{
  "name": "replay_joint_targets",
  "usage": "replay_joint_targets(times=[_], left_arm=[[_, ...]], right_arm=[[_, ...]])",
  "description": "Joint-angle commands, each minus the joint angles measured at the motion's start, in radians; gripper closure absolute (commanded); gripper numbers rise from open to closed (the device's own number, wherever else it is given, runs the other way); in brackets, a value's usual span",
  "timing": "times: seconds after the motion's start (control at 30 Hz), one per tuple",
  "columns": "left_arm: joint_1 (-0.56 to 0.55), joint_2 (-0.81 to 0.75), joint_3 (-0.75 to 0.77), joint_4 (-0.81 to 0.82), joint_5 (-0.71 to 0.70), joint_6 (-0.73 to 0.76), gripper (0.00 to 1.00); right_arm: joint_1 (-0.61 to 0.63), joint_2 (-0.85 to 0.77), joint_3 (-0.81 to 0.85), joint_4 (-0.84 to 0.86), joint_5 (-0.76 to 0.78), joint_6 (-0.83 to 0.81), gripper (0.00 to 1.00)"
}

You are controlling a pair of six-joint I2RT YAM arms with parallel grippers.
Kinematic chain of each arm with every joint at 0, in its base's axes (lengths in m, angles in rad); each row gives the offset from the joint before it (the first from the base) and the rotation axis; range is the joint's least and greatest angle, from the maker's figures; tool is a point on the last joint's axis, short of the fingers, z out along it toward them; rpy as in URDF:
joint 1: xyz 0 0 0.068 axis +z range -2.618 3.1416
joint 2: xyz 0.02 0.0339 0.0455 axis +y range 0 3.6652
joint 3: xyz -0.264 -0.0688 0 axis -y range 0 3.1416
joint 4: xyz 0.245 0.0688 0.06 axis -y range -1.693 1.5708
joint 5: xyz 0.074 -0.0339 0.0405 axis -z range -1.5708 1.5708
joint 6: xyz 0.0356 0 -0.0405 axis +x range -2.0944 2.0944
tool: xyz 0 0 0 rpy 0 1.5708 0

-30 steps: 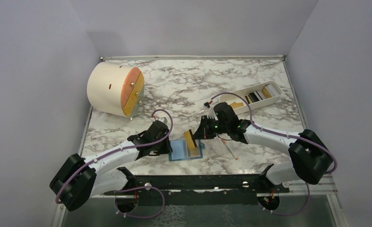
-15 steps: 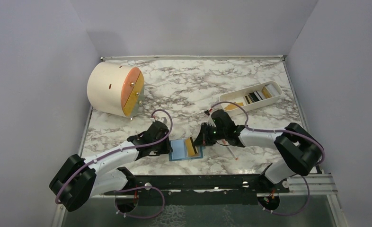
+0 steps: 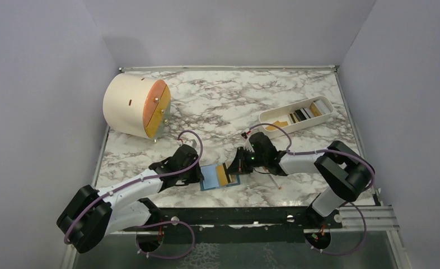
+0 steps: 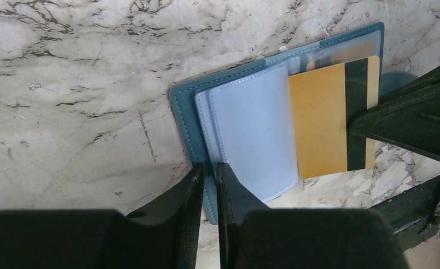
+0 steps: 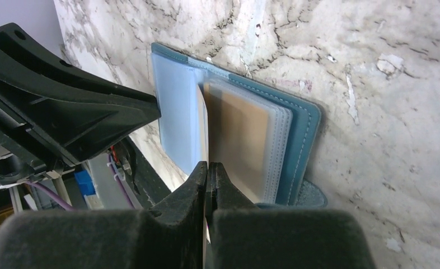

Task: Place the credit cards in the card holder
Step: Insert the credit card into the card holder.

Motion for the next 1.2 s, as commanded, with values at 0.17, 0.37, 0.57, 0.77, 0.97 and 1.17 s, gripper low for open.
replay_joint_targets(times=[0.17, 0.37, 0.57, 0.77, 0.97, 1.17], left_arm=[[0.002, 0.017, -0.044, 0.010, 0.038, -0.006, 0.83], [0.002, 0.020, -0.044, 0.013, 0.045, -0.009, 0.83], [0.002, 0.009, -0.050, 0.019, 0.051, -0.021, 0.84], [0.002, 0.004, -0.066, 0.038, 0.061, -0.041, 0.84], [0.002, 0.003, -0.080, 0.049, 0.068, -0.056, 0.85], [0.002, -0.003, -0.088, 0.062, 0.079, -0.070, 0.85]], right_arm=[[0.008, 0.075, -0.016, 0.113, -0.058, 0.003, 0.99], [0.008, 0.073, -0.037, 0.153, -0.045, 0.018, 0.99], [0.008, 0.072, -0.050, 0.196, -0.014, 0.028, 0.99], [0.008, 0.080, -0.066, 0.253, -0.009, 0.043, 0.99], [0.009, 0.068, -0.066, 0.251, 0.013, 0.036, 0.99], [0.018, 0.076, -0.085, 0.265, 0.009, 0.062, 0.98]])
